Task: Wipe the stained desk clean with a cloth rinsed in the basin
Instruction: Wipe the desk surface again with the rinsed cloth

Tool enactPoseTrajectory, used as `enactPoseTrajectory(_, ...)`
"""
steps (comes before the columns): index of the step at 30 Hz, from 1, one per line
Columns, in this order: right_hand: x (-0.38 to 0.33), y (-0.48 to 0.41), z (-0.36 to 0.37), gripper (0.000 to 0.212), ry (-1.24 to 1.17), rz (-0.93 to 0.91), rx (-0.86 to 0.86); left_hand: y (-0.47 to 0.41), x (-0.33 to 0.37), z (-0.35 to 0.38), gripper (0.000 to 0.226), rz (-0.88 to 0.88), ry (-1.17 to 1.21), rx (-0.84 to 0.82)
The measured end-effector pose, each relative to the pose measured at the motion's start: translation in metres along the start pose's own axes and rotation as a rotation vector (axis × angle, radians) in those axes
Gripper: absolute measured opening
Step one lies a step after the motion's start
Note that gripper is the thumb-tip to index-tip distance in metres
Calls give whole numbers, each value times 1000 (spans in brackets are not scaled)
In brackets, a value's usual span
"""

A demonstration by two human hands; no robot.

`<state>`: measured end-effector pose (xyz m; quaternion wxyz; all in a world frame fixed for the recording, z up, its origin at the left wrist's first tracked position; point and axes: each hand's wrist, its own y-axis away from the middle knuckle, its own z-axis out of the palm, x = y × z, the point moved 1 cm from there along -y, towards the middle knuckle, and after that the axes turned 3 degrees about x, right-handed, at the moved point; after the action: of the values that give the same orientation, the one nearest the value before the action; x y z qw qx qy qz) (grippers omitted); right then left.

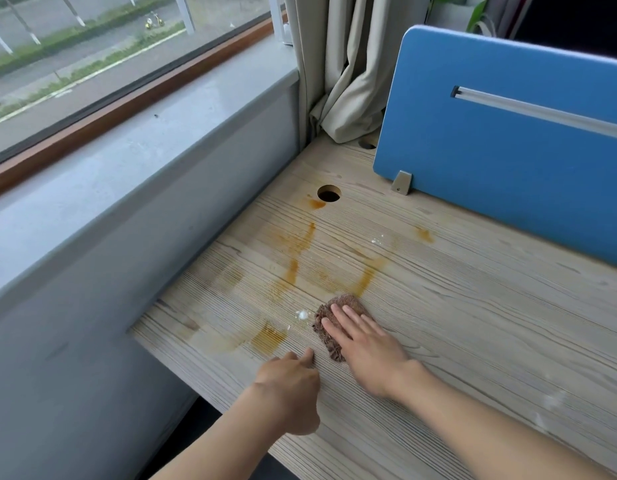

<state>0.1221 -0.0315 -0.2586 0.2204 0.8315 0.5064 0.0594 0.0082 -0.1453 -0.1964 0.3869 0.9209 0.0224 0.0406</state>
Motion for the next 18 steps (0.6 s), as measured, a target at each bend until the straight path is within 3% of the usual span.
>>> enactPoseTrajectory(3, 0, -6, -11, 81, -99, -7, -37, -7, -6, -2, 45, 11, 24, 73)
enactPoseTrajectory(5, 9, 0, -23, 69, -284, 50, -18, -13, -5, -12, 36, 7, 65, 282)
enactPoseTrajectory(7, 34, 13, -29, 70, -333, 173, 19, -24, -1, -18, 42, 36, 112, 442)
enactPoseTrajectory(11, 85, 43, -11, 90, -214, 410, -187, -51, 18, -18, 67, 14, 91, 314)
enactPoseTrajectory(14, 89, 44, -1, 89, -194, 399, -162, -68, 27, -15, 72, -89, 63, 221)
enactPoseTrajectory(18, 89, 42, 3, 88, -133, 371, -141, -82, 41, -27, 78, -205, 82, 240)
